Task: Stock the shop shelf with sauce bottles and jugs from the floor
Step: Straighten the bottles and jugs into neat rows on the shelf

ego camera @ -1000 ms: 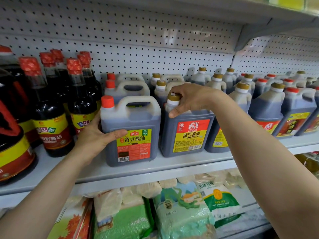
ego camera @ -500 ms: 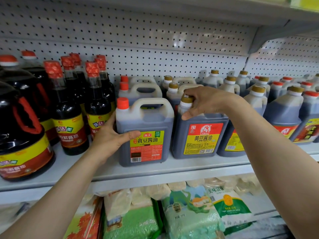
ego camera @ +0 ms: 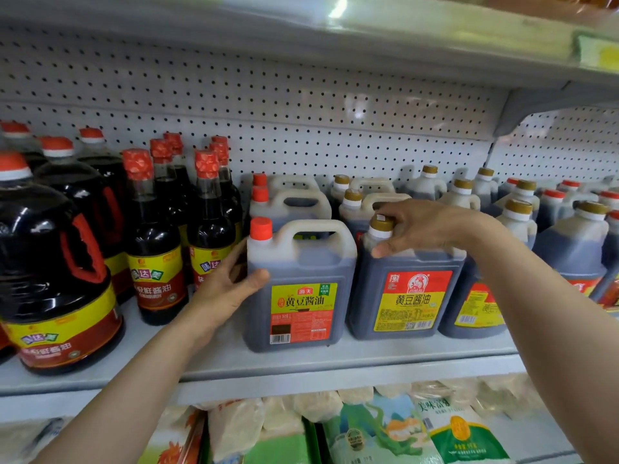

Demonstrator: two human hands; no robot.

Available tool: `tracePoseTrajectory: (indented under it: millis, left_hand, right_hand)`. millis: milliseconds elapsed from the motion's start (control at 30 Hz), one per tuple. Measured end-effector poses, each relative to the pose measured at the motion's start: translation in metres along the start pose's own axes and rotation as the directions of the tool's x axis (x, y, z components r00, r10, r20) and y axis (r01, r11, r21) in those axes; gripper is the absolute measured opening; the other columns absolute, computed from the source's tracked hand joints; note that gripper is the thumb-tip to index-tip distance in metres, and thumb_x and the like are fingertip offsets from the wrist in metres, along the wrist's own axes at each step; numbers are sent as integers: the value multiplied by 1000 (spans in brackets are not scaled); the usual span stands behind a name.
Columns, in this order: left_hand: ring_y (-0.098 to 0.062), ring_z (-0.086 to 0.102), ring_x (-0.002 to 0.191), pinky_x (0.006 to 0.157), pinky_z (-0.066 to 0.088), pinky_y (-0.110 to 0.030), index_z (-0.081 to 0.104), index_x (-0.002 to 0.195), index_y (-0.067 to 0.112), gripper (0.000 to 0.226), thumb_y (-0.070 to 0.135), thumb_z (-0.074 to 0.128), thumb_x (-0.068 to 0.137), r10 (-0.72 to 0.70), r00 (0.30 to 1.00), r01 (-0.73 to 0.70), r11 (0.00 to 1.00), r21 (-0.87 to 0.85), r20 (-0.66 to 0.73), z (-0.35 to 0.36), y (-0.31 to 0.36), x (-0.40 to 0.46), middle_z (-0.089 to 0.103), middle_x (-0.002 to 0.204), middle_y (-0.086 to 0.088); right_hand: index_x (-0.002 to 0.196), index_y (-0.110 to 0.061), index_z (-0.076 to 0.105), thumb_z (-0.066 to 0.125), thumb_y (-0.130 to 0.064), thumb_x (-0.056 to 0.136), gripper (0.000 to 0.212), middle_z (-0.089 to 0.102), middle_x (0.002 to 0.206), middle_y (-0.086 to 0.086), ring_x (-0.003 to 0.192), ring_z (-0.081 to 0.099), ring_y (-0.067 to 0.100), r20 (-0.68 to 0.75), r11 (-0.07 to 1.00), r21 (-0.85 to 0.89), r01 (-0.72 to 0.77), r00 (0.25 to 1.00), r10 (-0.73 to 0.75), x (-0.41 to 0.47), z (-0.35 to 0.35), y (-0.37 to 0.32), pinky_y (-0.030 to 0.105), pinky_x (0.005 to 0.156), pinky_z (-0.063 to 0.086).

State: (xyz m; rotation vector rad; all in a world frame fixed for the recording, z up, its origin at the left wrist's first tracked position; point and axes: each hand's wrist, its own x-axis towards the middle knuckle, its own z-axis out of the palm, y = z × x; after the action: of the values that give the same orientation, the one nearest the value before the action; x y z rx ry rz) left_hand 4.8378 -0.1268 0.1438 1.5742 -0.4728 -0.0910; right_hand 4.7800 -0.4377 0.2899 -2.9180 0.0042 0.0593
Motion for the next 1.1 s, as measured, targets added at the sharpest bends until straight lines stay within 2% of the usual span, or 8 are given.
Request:
tracePoseTrajectory:
  millis: [167,267,400,600,733,867,1000,1100]
  left_hand:
    - [3,45,131,118,26,-31,39,149,37,124,103,47,43,-124,992,124,967,-223,10,-15,15,26,45,149,19]
    - [-6,43,137,121,25,-39,35,152,34,105,94,34,66,-164,986,169,955,-243,41,-8,23,45,45,151,14]
    - [-10,67,107,104,46,-39,73,100,45,69,95,39,67,-212,977,201,942,-269,-16,2,25,65,71,119,12]
    - [-26,66,116,110,43,-50,70,121,35,81,93,40,71,-203,978,210,924,-319,57,4,21,80,70,123,-7]
    - [-25,64,119,110,42,-50,64,127,39,89,97,45,62,-189,980,201,926,-320,69,2,16,83,68,127,-4]
    - [-23,63,120,111,40,-48,63,126,45,86,99,42,62,-196,978,209,934,-290,75,1,16,82,67,129,0]
    - [-21,61,123,114,37,-47,60,129,49,88,101,37,62,-197,974,218,944,-247,109,0,16,76,65,132,4]
    - [-18,59,126,115,35,-46,58,131,48,86,99,32,66,-191,973,219,943,-249,132,1,20,70,65,133,7]
  right_hand:
    - [113,-21,71,78,-49,79,44,72,110,-9,108,66,6,-284,882,458,110,958,28,21,-15,-13,17,87,50]
    - [112,-24,72,69,-52,88,37,71,108,-11,102,64,7,-299,940,316,129,954,-30,48,-16,-35,17,81,48]
    - [118,-20,72,61,-49,95,39,67,114,-7,105,55,8,-237,979,138,147,965,-112,83,-16,-62,21,84,38]
    - [124,-20,70,57,-43,99,35,64,131,3,120,56,22,-119,988,56,143,984,-136,124,-9,-83,32,100,43]
    - [122,-32,71,61,-41,97,28,69,123,1,94,58,16,-119,984,133,118,988,-102,142,-2,-84,37,82,57]
    - [121,-30,73,71,-30,92,29,68,124,-6,100,58,14,-140,978,157,138,983,-116,147,0,-85,37,75,59]
    - [121,-22,74,76,-23,88,33,69,128,-4,121,57,13,-158,976,137,170,976,-148,152,1,-81,18,85,43]
    - [121,-22,74,77,-25,88,34,69,126,-5,116,56,8,-165,974,145,173,975,-148,151,2,-79,7,69,41]
